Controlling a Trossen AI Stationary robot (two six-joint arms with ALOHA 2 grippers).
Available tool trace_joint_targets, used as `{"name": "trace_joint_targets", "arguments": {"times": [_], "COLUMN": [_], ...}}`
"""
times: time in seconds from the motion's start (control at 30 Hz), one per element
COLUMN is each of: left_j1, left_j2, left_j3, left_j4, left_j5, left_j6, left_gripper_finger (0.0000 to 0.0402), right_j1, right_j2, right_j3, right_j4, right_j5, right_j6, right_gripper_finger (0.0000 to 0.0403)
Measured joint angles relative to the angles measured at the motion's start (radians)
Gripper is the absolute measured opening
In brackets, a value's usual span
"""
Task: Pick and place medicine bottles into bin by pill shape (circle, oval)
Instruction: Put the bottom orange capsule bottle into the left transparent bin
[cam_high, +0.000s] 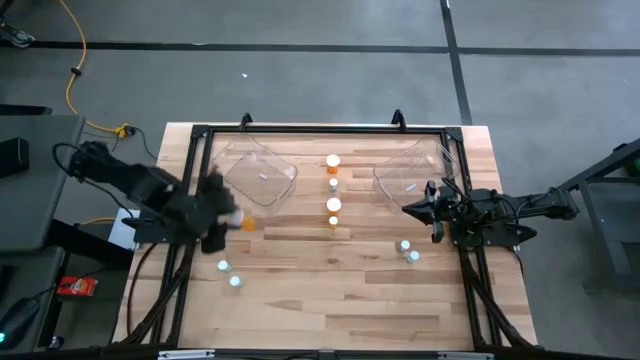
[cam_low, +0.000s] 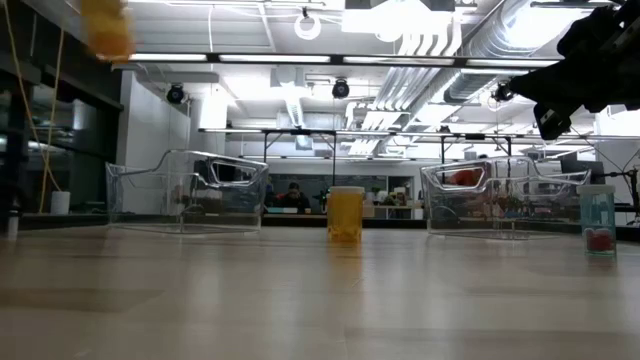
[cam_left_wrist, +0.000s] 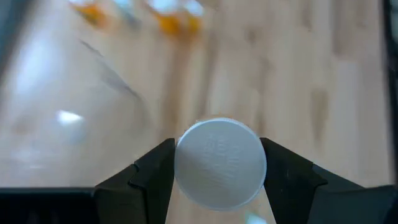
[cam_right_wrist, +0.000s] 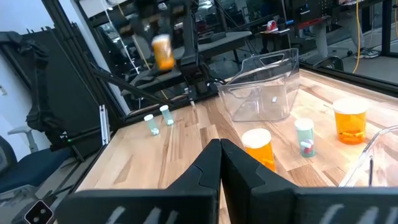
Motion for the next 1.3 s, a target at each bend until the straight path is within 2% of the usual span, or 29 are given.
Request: {"name": "trace_joint_targets", "arguments": {"times": [0.07, 0.17, 0.37, 0.43, 0.57, 0.67, 0.9, 1.07, 1.3], "left_j1": [0.075, 0.218, 0.53, 0.643, 0.85, 0.954, 1.064, 1.065, 1.066], "left_j2": [0.004, 0.033, 0.104, 0.122, 0.164, 0.212, 0.353, 0.437, 0.506], "left_j3": [0.029, 0.028, -0.072, -0.12, -0.191, -0.22, -0.223, -0.223, -0.223], "left_j4": [-0.005, -0.002, 0.112, 0.191, 0.298, 0.326, 0.333, 0.404, 0.437], "left_j5": [-0.04, -0.031, -0.043, -0.016, 0.1, 0.165, 0.162, 0.146, 0.135], "left_j6": [0.054, 0.177, 0.358, 0.364, 0.302, 0.262, 0.294, 0.436, 0.434], "left_gripper_finger": [0.019, 0.019, 0.019, 0.019, 0.019, 0.019, 0.019, 0.019, 0.019], "right_j1": [0.0, 0.0, 0.0, 0.0, 0.0, 0.0, 0.0, 0.0, 0.0], "right_j2": [0.001, 0.002, 0.002, 0.002, 0.002, 0.002, 0.002, 0.002, 0.002], "right_j3": [0.0, 0.0, 0.0, 0.0, 0.0, 0.0, 0.0, 0.0, 0.0], "right_j4": [0.0, 0.0, 0.0, 0.0, 0.0, 0.0, 0.0, 0.0, 0.0], "right_j5": [0.0, 0.0, 0.0, 0.0, 0.0, 0.0, 0.0, 0.0, 0.0], "right_j6": [0.0, 0.0, 0.0, 0.0, 0.0, 0.0, 0.0, 0.0, 0.0], "right_gripper_finger": [0.0, 0.0, 0.0, 0.0, 0.0, 0.0, 0.0, 0.0, 0.0]}}
